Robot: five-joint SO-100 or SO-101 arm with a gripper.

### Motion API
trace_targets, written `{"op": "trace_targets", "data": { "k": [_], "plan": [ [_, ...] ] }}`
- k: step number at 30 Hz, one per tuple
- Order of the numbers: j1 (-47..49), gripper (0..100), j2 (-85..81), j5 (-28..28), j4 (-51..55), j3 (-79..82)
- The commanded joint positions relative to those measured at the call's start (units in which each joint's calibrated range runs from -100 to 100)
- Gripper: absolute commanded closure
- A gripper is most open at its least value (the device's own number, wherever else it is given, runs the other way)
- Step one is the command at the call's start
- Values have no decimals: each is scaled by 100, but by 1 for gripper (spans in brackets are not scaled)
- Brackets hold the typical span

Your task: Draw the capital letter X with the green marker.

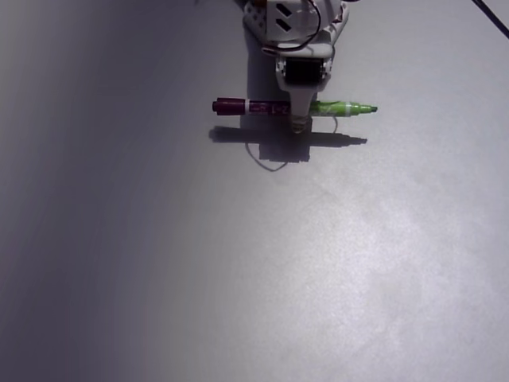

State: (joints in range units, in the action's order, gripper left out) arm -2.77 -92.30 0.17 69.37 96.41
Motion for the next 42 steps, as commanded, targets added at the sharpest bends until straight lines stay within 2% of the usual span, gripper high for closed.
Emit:
{"op": "trace_targets", "data": {
  "k": [1,36,42],
  "plan": [
    [-32,99,116,-54,774,206],
    [-32,99,116,5,790,206],
    [329,99,116,-78,774,206]
  ]
}}
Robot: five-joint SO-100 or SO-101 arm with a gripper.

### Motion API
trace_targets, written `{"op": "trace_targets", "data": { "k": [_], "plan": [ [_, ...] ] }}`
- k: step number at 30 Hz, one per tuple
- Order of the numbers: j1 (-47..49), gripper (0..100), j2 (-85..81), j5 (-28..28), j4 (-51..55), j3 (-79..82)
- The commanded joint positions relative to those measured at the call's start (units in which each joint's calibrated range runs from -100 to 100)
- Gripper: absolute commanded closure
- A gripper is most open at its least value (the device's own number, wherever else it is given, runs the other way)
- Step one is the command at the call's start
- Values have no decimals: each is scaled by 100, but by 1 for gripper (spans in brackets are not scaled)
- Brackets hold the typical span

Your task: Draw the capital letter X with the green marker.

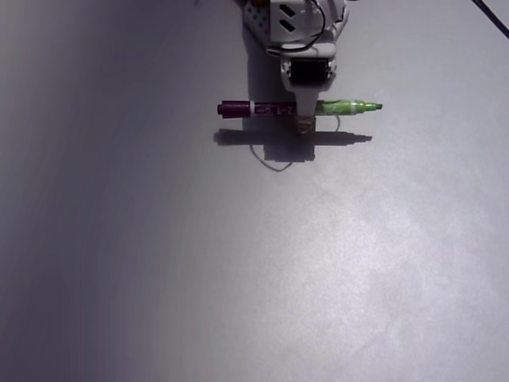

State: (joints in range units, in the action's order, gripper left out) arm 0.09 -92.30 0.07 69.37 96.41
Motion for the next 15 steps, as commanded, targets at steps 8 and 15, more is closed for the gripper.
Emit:
{"op": "trace_targets", "data": {
  "k": [8,15],
  "plan": [
    [-261,99,116,0,504,206],
    [-166,99,108,821,-942,98]
  ]
}}
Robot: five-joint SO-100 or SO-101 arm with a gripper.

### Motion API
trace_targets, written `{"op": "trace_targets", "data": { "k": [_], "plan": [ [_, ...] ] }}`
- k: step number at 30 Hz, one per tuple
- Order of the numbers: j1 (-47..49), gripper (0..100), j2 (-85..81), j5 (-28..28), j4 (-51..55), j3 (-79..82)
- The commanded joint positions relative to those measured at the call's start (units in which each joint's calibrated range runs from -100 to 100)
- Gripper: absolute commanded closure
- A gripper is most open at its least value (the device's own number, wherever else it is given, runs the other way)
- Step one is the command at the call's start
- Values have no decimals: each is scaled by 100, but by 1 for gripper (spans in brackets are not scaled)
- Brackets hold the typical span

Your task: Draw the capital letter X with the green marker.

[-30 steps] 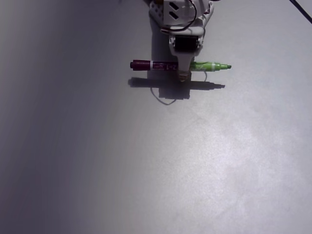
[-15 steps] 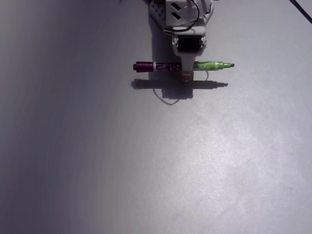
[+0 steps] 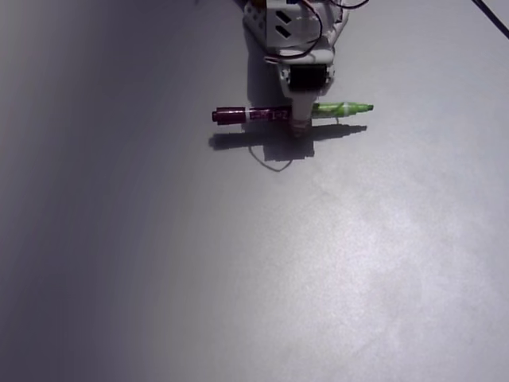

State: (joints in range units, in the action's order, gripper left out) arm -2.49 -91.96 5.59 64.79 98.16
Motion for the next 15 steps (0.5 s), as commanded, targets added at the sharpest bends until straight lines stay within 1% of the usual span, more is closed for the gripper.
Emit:
{"op": "trace_targets", "data": {
  "k": [1,4,6,8,9,11,15],
  "plan": [
    [149,99,89,308,-680,-149],
    [187,99,823,400,-1481,-669],
    [187,99,2004,303,-1783,-1756],
    [92,99,3161,537,-1366,-3400],
    [121,99,3496,557,-1089,-4136],
    [254,99,3783,557,-950,-5088],
    [54,99,4302,991,-770,-6687]
  ]
}}
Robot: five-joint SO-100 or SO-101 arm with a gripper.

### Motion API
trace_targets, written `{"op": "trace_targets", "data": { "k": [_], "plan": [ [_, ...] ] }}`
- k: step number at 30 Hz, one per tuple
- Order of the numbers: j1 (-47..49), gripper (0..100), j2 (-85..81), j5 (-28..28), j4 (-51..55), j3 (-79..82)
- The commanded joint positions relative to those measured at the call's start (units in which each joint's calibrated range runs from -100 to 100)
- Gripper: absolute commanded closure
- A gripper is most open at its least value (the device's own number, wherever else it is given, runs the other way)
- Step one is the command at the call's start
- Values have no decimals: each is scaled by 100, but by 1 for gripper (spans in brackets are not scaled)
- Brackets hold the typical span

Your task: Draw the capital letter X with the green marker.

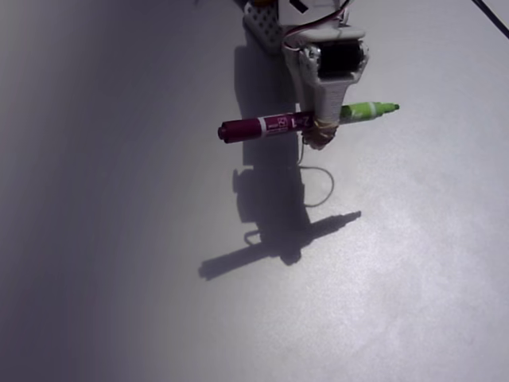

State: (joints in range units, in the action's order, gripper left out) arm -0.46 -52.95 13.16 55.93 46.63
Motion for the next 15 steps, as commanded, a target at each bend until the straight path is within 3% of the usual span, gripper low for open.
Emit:
{"op": "trace_targets", "data": {
  "k": [1,7,13,15],
  "plan": [
    [-235,99,544,357,108,-1920],
    [-949,99,608,1304,-546,-2458],
    [-2776,99,648,2696,-3349,-1219],
    [-3309,99,903,2921,-3504,-1111]
  ]
}}
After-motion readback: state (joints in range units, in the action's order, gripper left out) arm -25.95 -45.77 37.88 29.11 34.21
